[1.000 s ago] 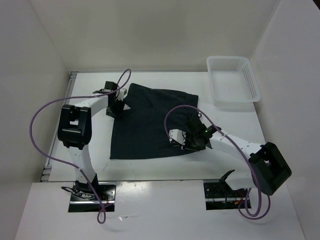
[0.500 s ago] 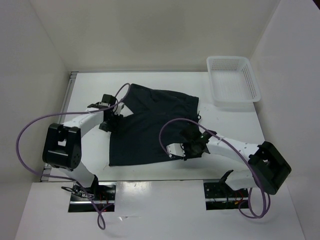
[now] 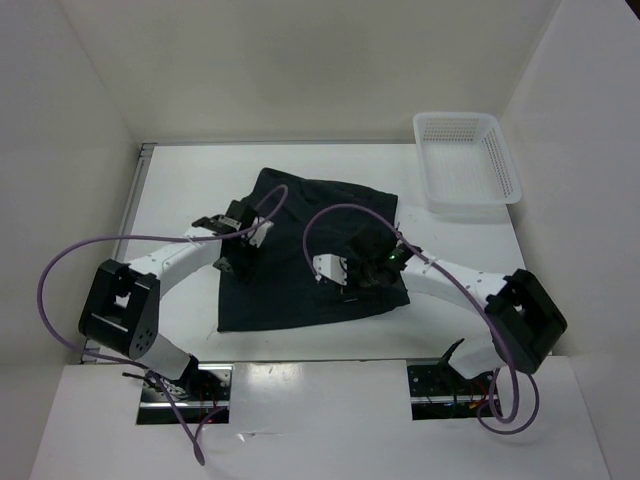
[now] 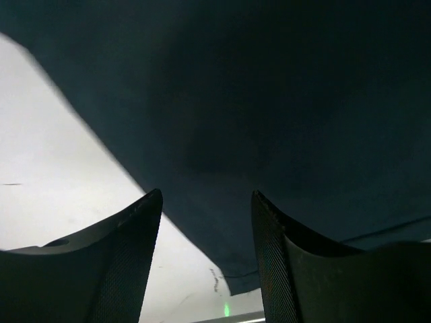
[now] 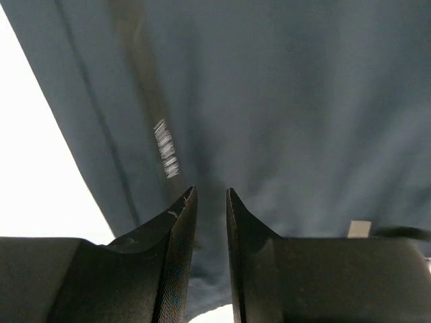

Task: Fold and stack the shorts
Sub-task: Flatten the shorts out

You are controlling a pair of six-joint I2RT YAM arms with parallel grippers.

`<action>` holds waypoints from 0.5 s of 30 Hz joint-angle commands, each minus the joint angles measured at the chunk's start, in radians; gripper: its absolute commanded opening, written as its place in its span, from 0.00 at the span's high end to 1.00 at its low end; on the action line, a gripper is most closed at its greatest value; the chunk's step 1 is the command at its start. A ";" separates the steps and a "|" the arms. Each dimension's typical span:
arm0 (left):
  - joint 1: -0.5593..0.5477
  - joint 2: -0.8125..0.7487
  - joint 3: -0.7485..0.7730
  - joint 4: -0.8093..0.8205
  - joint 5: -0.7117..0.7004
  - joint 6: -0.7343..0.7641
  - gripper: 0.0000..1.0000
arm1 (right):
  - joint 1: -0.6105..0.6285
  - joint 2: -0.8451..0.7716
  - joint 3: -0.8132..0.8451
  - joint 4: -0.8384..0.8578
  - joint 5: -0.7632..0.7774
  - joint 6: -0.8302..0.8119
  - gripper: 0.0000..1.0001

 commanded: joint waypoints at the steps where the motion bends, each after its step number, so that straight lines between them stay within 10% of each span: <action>1: -0.045 0.003 -0.078 -0.003 0.014 0.004 0.37 | 0.008 0.055 -0.084 0.069 0.067 -0.094 0.71; 15: -0.193 -0.081 -0.308 -0.020 -0.001 0.004 0.37 | 0.224 0.076 -0.104 -0.087 0.060 -0.227 0.74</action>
